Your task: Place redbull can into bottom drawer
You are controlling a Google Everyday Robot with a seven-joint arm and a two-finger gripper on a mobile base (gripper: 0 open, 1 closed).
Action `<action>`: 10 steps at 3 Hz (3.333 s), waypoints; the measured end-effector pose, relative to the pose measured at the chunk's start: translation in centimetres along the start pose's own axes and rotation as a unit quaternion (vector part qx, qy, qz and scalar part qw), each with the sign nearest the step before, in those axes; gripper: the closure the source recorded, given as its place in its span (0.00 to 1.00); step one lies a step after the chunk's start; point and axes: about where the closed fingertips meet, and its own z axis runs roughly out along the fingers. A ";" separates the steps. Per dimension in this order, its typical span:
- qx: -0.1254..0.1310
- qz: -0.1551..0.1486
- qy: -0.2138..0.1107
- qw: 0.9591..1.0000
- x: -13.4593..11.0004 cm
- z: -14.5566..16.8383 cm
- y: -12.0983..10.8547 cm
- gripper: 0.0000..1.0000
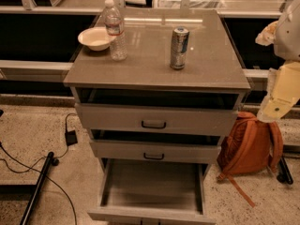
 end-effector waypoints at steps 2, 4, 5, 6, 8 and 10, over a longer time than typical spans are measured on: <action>-0.004 0.012 -0.020 1.000 -0.1 0.0 -0.4 0.00; 0.041 0.050 -0.165 0.984 -4.4 2.7 -10.6 0.00; 0.060 0.090 -0.248 0.963 -6.9 4.7 -15.1 0.00; 0.066 0.117 -0.307 0.942 -10.6 7.8 -18.5 0.00; 0.055 0.158 -0.350 0.922 -15.5 14.1 -22.5 0.04; 0.020 0.161 -0.377 0.912 -17.8 16.1 -22.8 0.41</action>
Offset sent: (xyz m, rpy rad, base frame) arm 0.0107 -0.0024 -0.0017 0.1181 0.0256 -0.0278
